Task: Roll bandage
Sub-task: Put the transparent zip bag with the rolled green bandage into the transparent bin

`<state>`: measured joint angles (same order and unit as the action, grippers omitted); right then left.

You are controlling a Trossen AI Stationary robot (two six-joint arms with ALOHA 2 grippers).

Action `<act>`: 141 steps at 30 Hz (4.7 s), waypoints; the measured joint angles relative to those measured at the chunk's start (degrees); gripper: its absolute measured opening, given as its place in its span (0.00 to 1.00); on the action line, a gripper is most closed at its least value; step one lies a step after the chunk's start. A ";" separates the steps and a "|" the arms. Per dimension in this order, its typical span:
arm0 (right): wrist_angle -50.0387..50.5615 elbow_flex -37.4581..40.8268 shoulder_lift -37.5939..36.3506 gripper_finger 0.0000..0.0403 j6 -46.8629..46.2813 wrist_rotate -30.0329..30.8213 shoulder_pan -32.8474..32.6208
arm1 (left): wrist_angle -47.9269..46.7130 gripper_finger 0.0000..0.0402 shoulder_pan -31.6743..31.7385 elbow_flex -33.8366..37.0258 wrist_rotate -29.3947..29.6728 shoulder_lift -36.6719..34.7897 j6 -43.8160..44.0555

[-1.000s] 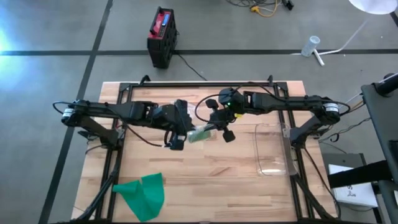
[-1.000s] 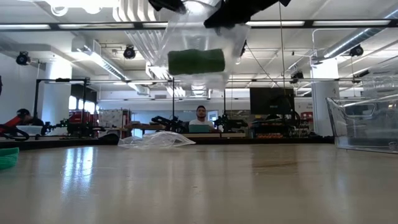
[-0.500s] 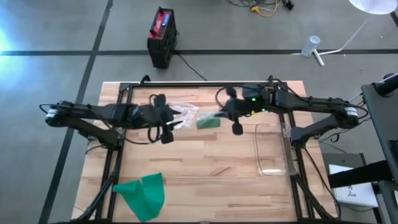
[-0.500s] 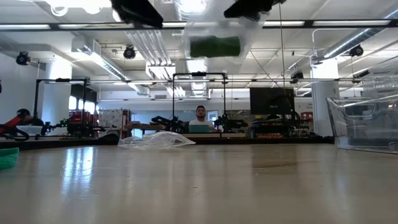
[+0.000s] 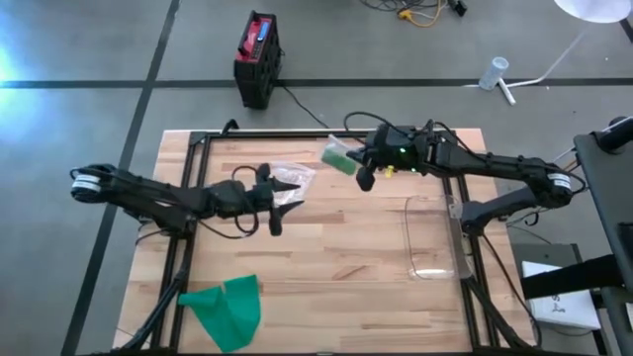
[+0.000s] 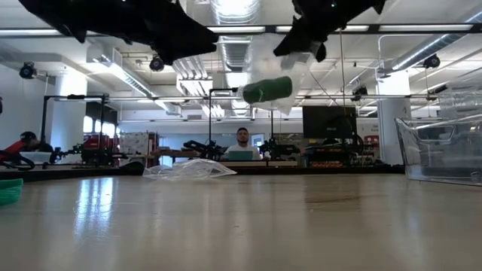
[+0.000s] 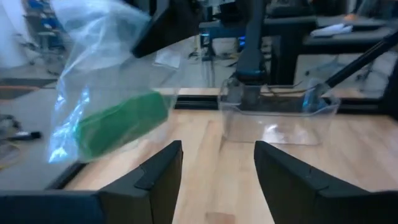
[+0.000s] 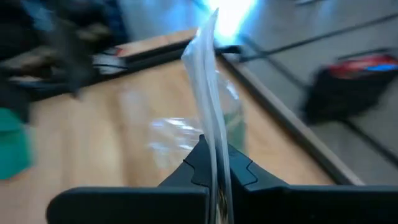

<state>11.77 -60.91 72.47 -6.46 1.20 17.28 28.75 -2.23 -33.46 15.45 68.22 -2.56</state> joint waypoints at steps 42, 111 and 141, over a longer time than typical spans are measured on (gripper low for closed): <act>-8.40 -8.95 5.54 0.00 -5.65 -16.49 1.98 | 31.72 0.38 6.74 -2.71 5.26 22.83 8.56; 7.10 -11.47 1.84 0.00 11.60 -17.73 1.81 | 0.73 0.00 5.58 -1.66 -7.64 1.24 -4.49; 28.74 -18.31 1.10 0.00 10.29 4.87 2.92 | -10.21 0.01 5.65 -1.66 -0.81 0.12 -4.61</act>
<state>40.52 -79.22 73.57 3.83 6.07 20.20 18.54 3.42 -35.11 14.63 68.33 -7.17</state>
